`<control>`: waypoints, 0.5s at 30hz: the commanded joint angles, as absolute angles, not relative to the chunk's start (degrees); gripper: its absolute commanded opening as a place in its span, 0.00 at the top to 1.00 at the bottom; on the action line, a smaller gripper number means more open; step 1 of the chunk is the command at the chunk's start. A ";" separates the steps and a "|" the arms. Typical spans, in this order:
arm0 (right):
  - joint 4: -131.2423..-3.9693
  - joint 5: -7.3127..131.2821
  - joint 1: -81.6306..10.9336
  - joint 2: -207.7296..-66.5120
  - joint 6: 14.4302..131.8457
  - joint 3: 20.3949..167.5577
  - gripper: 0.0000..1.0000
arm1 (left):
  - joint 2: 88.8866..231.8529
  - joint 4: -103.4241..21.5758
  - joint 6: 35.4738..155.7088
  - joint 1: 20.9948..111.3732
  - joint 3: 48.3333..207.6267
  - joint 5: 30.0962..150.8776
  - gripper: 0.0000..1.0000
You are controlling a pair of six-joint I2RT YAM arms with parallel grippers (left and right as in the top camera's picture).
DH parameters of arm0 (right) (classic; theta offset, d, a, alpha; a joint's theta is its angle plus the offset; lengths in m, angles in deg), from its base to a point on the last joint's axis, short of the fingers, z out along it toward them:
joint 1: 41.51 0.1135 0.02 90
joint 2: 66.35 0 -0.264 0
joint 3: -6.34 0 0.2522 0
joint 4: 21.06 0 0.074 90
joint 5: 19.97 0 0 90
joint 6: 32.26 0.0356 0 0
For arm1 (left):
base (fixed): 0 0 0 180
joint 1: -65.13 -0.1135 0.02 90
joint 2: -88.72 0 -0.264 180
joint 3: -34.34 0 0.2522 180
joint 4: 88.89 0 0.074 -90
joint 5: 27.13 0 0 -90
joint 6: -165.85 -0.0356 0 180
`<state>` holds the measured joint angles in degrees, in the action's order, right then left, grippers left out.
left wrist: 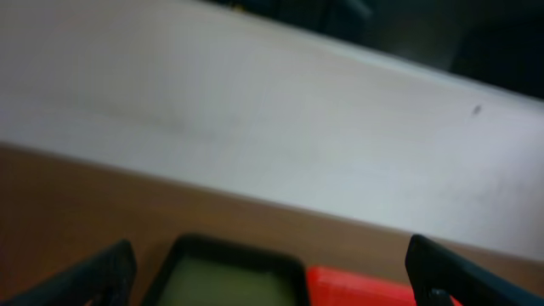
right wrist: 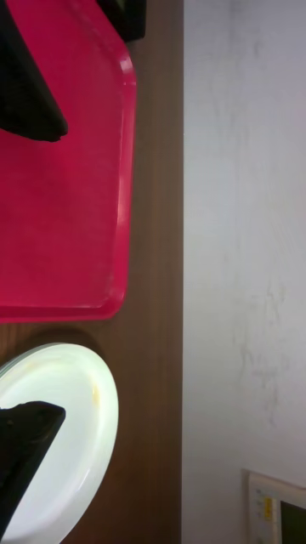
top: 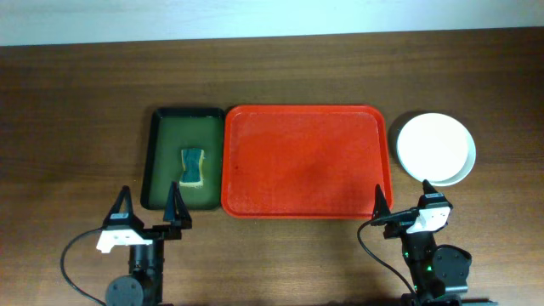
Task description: Clean dirty plates on tray and stack at the side
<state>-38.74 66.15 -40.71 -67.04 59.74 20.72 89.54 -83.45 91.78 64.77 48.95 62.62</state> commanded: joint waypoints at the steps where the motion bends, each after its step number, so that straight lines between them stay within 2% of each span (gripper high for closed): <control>1: -39.09 66.67 -40.39 -66.66 60.37 20.42 0.02 | 89.00 -75.78 90.66 64.53 48.57 60.11 0.01; 3: -39.09 66.67 -40.39 -66.64 60.37 20.42 0.02 | 89.00 -70.94 88.04 64.53 48.57 60.11 0.01; 7: -39.09 66.67 -40.39 -66.66 60.37 20.42 0.01 | 89.00 -70.33 75.97 64.60 48.57 62.68 0.01; 15: -39.09 66.67 -40.39 -66.66 60.37 20.42 0.02 | 89.00 -70.33 75.12 64.60 48.57 62.71 0.01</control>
<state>-38.74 66.15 -40.69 -67.04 59.76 20.72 89.35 -70.59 76.72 64.77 48.79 61.61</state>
